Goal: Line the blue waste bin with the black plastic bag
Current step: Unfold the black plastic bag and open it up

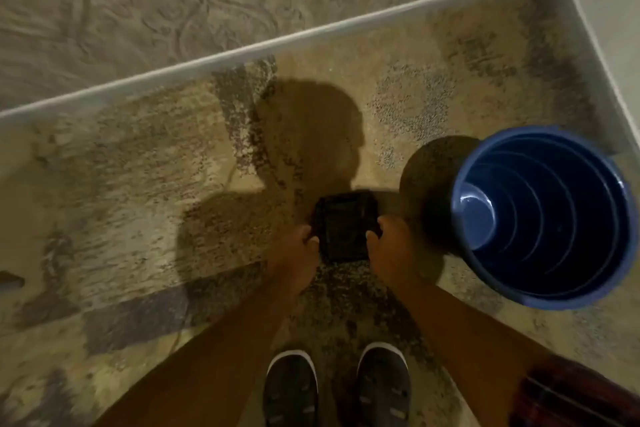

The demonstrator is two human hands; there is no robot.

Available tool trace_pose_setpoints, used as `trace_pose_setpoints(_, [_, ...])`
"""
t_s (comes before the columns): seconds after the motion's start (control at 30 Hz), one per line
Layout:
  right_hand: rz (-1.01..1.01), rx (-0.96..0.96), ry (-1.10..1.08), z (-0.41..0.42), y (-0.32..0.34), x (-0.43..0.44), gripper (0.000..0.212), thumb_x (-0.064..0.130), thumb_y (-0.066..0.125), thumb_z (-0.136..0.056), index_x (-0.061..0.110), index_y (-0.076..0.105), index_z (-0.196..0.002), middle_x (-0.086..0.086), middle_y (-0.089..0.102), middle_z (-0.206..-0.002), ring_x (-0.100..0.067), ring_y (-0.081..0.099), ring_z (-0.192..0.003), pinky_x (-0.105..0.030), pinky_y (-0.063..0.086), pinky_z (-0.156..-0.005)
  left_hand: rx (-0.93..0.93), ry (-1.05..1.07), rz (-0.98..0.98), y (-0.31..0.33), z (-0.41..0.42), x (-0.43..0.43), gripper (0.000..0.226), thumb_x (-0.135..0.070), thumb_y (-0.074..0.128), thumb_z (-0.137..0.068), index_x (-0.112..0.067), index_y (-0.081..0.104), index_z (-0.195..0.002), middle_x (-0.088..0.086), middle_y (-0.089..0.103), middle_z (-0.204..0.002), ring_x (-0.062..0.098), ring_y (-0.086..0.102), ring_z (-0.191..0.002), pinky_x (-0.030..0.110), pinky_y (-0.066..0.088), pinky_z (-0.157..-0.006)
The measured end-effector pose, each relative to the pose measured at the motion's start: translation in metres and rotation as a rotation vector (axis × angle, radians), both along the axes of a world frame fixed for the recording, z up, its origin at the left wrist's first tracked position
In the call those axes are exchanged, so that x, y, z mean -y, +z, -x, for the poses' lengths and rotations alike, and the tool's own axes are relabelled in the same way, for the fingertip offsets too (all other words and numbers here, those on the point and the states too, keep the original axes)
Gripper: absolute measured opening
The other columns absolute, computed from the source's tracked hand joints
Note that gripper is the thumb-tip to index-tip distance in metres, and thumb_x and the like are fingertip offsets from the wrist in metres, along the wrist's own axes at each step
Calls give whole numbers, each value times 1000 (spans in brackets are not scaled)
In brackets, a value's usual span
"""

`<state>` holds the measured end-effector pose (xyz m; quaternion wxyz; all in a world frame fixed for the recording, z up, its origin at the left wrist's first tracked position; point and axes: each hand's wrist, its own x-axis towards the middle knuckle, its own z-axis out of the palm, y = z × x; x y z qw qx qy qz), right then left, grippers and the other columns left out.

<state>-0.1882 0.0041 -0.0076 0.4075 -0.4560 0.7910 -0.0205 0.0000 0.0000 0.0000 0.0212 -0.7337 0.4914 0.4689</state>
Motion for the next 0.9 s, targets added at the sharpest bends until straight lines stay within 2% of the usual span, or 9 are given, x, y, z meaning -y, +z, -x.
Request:
trace_pose_setpoints(0.13, [9, -78, -16, 0, -25, 12, 49, 28, 57, -104, 6, 51, -147, -16, 52, -148, -33, 49, -136, -40, 40, -110, 6, 91, -24, -33, 11, 5, 43, -33, 49, -108, -13, 58, -145, 10, 58, -149, 32, 55, -134, 41, 42, -111])
trace_pose_setpoints(0.27, [-34, -106, -32, -1, -35, 20, 48, 32, 57, -104, 6, 52, -144, -16, 51, -148, -34, 49, -136, -42, 40, -110, 26, 201, -7, -47, 23, 14, 28, -29, 58, -105, -13, 73, -121, 13, 69, -130, 35, 63, -121, 46, 48, -108])
trace_pose_setpoints(0.33, [-73, -93, -26, 0, -41, 23, 46, 34, 57, -104, 6, 55, -140, -18, 52, -146, -35, 49, -135, -43, 41, -110, 27, 255, -4, -52, 27, 17, 19, -30, 60, -104, -21, 75, -98, 8, 71, -110, 34, 67, -108, 46, 54, -98])
trace_pose_setpoints(0.43, [-104, -64, -24, 1, -48, 21, 48, 34, 59, -103, 6, 54, -142, -19, 50, -146, -36, 49, -134, -43, 41, -109, 57, 312, 34, -55, 34, 21, 18, -32, 63, -101, -21, 77, -96, 4, 73, -99, 25, 64, -85, 39, 56, -79])
trace_pose_setpoints(0.53, [-101, -54, -66, 1, -51, 19, 51, 33, 60, -103, 6, 51, -146, -19, 49, -148, -37, 50, -135, -43, 41, -110, 64, 331, 64, -51, 41, 21, 17, -32, 65, -99, -25, 77, -90, -4, 67, -85, 20, 64, -79, 33, 51, -68])
trace_pose_setpoints(0.63, [-93, -54, -94, -1, -51, 20, 53, 32, 60, -103, 6, 49, -148, -19, 49, -149, -37, 50, -135, -45, 41, -110, -23, 374, 95, -46, 42, 18, 14, -30, 67, -97, -21, 76, -93, -1, 72, -87, 19, 68, -80, 33, 57, -68])
trace_pose_setpoints(0.73, [-64, -58, -122, -3, -49, 21, 53, 33, 61, -102, 7, 49, -147, -17, 48, -150, -36, 50, -135, -44, 42, -109, -112, 405, 144, -42, 41, 16, 10, -24, 71, -93, -19, 74, -86, -3, 71, -79, 13, 65, -68, 25, 47, -56])
trace_pose_setpoints(0.83, [-29, -71, -175, -1, -45, 19, 61, 34, 59, -103, 6, 41, -154, -16, 39, -160, -34, 44, -143, -44, 38, -114, -287, 549, 122, -35, 45, 13, 22, -15, 70, -90, -20, 63, -69, -13, 62, -59, -3, 52, -47, 17, 38, -43])
trace_pose_setpoints(0.9, [-10, -68, -203, 0, -39, 15, 65, 38, 56, -104, 7, 36, -158, -14, 33, -164, -33, 39, -147, -45, 34, -117, -392, 665, 47, -29, 46, 11, 27, -16, 66, -89, -22, 57, -64, -16, 54, -52, -1, 45, -44, 18, 35, -41])
